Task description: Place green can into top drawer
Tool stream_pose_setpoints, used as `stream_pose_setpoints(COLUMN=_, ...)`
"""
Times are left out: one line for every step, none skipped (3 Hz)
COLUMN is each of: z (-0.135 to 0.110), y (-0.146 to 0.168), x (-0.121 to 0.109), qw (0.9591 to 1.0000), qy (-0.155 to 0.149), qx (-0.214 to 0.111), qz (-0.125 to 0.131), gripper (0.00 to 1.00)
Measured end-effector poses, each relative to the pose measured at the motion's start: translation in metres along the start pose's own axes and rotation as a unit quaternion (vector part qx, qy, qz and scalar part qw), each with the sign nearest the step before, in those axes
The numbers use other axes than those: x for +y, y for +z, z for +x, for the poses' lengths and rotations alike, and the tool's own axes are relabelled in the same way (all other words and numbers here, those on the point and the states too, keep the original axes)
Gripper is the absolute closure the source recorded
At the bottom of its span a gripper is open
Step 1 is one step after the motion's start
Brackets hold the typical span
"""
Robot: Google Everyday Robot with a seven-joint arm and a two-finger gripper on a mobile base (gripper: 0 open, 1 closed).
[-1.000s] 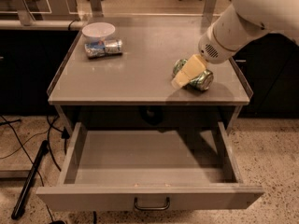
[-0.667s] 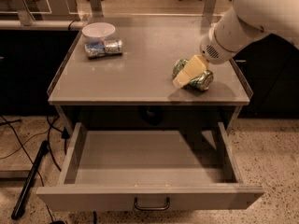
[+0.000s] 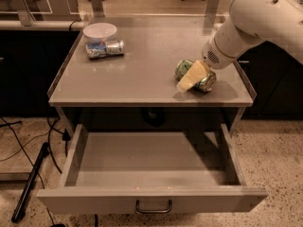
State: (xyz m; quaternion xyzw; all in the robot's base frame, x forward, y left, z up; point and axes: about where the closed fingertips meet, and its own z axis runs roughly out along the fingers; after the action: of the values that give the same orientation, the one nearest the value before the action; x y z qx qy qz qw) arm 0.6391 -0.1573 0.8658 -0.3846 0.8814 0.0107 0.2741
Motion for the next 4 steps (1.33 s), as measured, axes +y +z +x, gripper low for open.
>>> stream_pose_setpoints(z=0.002, y=0.012, x=-0.001, qw=1.0, qy=0.001, qx=0.009, qz=-0.002, gripper=0.0)
stream_pose_setpoints(z=0.001, y=0.022, x=0.001, qw=0.9998, qy=0.001, qx=0.016, qz=-0.006, gripper=0.0)
stream_pose_setpoints(z=0.001, y=0.029, x=0.004, qw=0.9997, qy=0.001, qx=0.022, qz=-0.01, gripper=0.0)
stream_pose_setpoints(z=0.001, y=0.029, x=0.004, qw=0.9997, qy=0.001, qx=0.022, qz=-0.01, gripper=0.17)
